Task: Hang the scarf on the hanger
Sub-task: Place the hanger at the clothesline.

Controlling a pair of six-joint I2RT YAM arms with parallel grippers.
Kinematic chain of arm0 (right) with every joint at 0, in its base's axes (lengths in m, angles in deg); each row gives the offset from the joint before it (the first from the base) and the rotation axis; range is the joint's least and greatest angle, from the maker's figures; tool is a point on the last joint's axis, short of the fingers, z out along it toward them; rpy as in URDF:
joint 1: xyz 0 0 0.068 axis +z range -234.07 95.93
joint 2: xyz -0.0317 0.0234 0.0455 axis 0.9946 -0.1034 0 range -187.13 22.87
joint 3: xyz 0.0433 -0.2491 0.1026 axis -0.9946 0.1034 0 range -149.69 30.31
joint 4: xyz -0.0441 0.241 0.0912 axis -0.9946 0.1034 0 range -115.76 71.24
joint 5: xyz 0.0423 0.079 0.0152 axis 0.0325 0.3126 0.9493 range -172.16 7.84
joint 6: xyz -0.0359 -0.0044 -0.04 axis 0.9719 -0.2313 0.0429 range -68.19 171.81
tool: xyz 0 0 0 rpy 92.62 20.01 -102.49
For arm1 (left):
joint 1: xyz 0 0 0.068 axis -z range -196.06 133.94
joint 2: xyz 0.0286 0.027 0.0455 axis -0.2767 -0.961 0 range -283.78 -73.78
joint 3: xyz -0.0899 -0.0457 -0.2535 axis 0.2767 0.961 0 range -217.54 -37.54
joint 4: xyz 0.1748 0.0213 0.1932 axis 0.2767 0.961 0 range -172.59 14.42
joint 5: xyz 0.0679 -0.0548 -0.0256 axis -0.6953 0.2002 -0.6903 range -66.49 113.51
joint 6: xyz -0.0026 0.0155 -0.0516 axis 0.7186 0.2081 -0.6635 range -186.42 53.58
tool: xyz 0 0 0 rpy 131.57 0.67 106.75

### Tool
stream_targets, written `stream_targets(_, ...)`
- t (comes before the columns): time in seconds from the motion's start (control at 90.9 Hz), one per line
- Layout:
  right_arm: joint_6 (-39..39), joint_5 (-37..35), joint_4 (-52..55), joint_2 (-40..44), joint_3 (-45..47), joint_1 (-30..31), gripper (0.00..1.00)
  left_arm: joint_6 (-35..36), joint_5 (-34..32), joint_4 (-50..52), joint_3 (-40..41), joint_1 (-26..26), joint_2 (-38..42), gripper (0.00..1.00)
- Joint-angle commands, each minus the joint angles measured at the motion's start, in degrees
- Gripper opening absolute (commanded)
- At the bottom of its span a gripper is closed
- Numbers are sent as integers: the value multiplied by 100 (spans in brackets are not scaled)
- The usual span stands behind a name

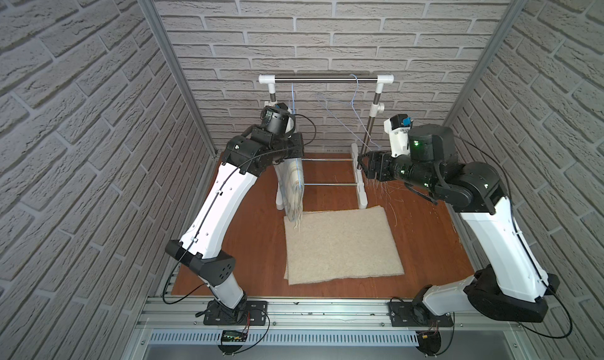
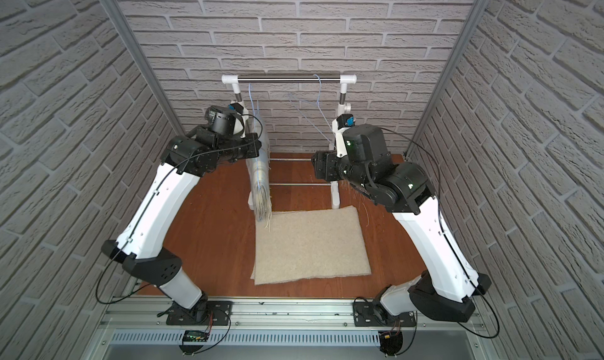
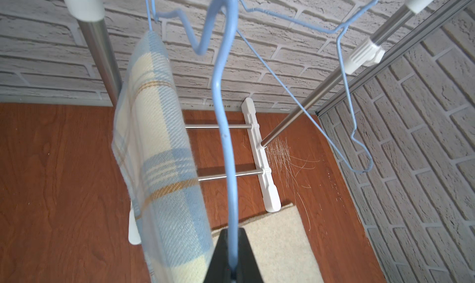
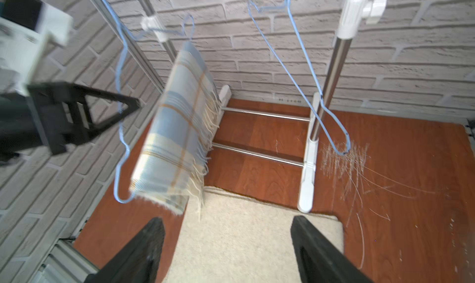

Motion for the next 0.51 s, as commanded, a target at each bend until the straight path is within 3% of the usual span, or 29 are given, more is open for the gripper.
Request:
stream_targets(0.0,65,170,-364,-40,334,-299,81,618,464,-496,-682,-242,-242,0)
stream_targets(0.209,97,586,-620,-25,731,-807,80,771,1064,-395,-1778,-652,-1018,0)
stream_targets(0.495,199,984,-849,-173,880,-1259,80,709,1629,-584,-2427,-1097,-1855,0)
